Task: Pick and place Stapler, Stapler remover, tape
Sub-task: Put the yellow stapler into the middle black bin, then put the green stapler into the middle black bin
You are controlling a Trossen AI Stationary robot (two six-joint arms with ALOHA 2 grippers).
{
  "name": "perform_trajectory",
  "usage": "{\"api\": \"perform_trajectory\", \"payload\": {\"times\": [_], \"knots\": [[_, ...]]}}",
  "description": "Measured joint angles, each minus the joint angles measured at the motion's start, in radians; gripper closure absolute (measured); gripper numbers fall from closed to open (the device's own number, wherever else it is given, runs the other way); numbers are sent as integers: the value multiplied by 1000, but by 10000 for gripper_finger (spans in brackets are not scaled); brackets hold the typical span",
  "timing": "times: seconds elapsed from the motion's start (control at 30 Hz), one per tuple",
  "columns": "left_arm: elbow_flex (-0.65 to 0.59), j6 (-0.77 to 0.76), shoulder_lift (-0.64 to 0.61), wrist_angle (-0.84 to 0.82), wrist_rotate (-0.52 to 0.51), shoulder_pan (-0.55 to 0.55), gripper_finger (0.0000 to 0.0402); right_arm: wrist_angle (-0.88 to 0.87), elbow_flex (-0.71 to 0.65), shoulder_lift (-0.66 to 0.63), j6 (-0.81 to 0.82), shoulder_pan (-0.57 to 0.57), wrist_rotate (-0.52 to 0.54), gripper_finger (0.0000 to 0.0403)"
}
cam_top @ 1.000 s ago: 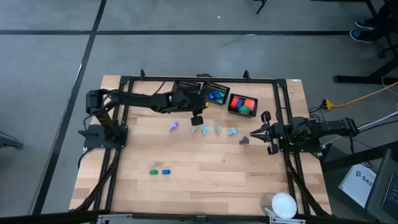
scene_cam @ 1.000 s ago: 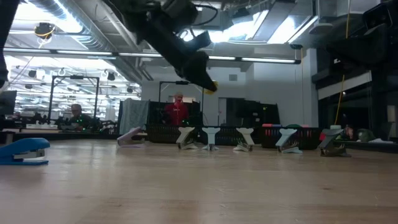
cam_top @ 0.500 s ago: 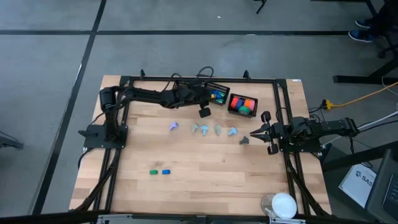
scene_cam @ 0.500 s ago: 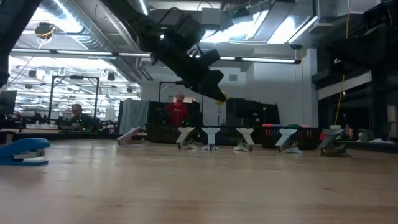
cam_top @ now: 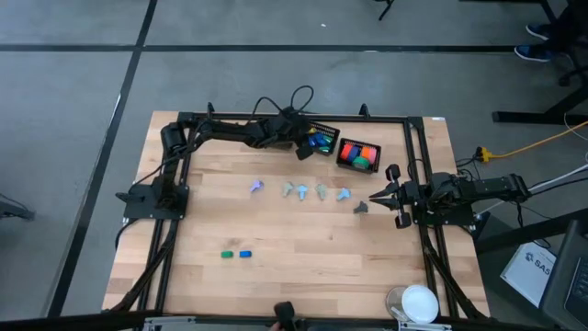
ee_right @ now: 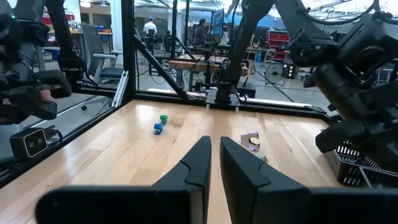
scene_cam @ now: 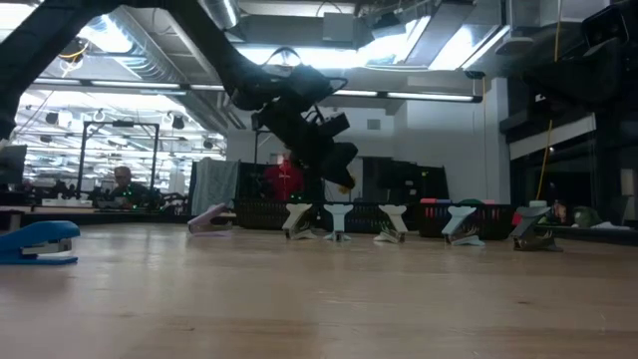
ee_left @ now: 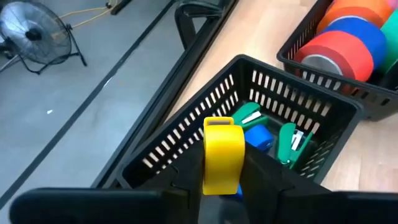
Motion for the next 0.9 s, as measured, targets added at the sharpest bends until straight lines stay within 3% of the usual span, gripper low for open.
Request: {"api": "perform_trajectory", "payload": {"times": [0.57, 0.9], "knots": [[0, -1, -7, -16, -8, -13, 245, 0, 0, 0, 0, 0, 0, 363], [-1, 24, -202, -160, -17, -104, 237, 0, 0, 0, 0, 0, 0, 363]]}}
